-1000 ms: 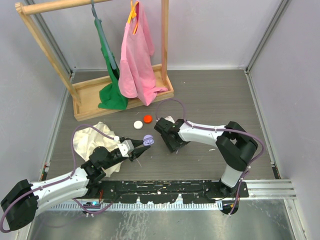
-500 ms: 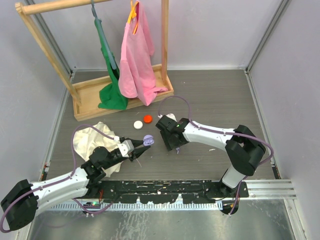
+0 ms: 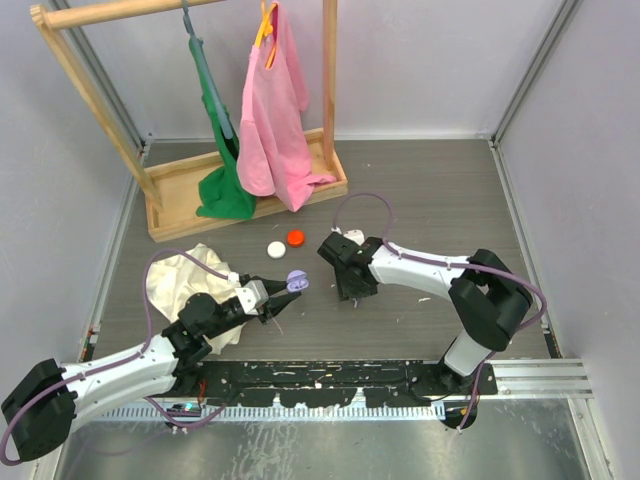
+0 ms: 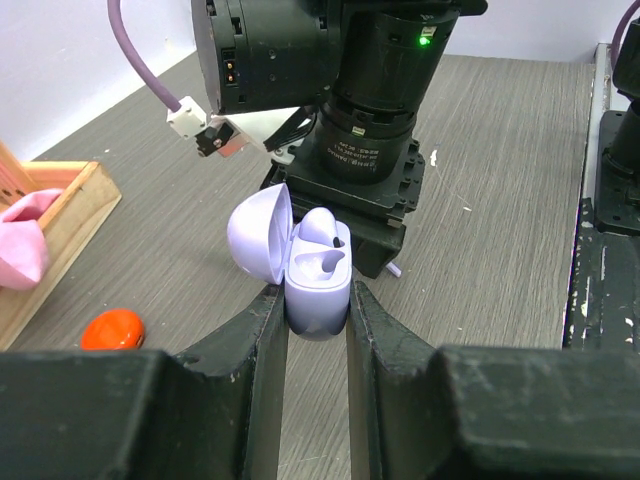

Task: Insert the wireless bluetooth earbuds into the charging case
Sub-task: Pick up the earbud from the center of the board.

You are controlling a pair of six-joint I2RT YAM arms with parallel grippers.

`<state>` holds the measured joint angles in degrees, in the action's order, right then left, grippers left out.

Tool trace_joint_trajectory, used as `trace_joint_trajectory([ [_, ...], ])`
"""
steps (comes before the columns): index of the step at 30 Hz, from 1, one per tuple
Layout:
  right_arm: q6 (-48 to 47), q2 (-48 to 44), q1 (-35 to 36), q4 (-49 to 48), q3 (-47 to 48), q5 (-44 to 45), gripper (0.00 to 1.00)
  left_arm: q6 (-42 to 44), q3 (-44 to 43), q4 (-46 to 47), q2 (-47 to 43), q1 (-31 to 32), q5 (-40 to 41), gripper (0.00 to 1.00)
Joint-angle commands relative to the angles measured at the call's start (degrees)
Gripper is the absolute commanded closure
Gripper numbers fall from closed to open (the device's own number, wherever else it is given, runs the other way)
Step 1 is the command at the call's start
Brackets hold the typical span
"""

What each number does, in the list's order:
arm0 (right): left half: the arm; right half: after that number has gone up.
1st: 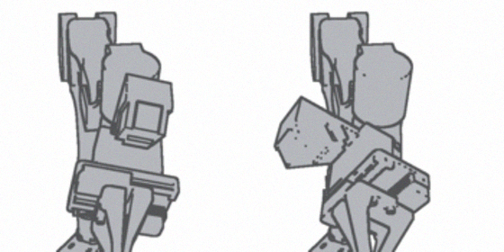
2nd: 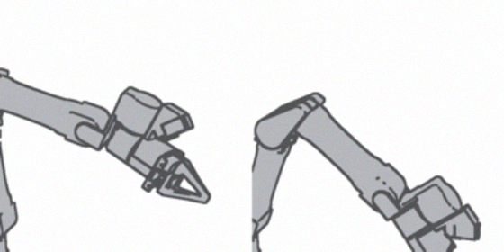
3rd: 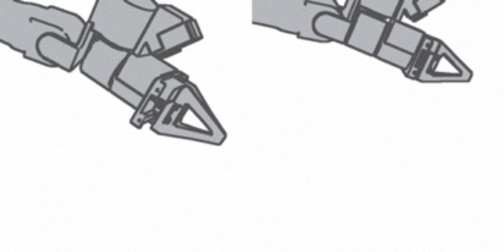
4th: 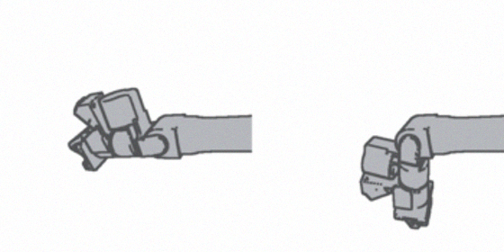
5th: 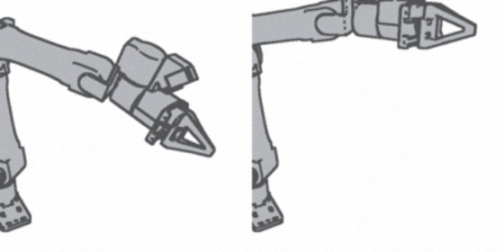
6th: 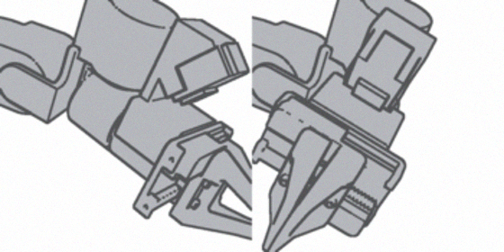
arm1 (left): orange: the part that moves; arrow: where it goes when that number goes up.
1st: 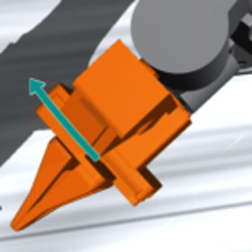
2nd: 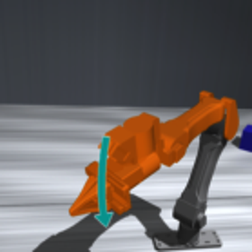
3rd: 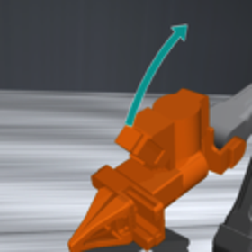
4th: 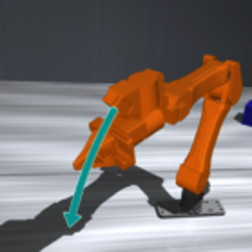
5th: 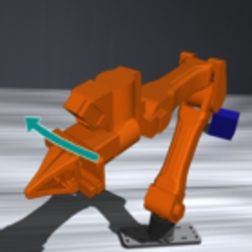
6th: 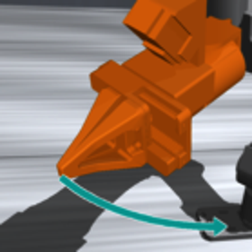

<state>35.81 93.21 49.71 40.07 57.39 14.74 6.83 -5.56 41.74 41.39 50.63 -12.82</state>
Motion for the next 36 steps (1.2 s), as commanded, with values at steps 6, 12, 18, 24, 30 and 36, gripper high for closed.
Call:
trace_joint_trajectory([
  [6, 1.99, -0.72, -2.88, -2.71, -1.12, -3.3, 0.57, 0.2, -2.09, 3.13, -0.25, 0.15, -0.53, 1.0],
  [12, 1.81, 0.59, -3.44, -3.34, -0.72, -4.3, 0.59, 0.19, -2.08, 3.15, -0.26, 0.11, -0.54, 1.0],
  [18, 1.89, 2.33, -3.66, -3.51, -0.82, -5.05, 0.63, 0.2, -2.17, 3.17, -0.25, 0.18, -0.56, 1.0],
  [24, 1.55, 4.0, -3.64, -3.9, -0.92, -6.5, 0.68, 0.2, -2.17, 3.08, -0.25, 0.09, -0.54, 1.0],
  [30, 1.29, 4.33, -3.66, -4.52, -1.55, -6.8, 0.7, 0.29, -2.22, 2.92, -0.17, 0.17, -0.54, 1.0],
  [36, -0.22, 1.52, -3.58, -4.41, -1.64, -5.51, 0.75, 0.29, -2.26, 2.94, -0.06, 0.1, -0.63, 1.0],
])
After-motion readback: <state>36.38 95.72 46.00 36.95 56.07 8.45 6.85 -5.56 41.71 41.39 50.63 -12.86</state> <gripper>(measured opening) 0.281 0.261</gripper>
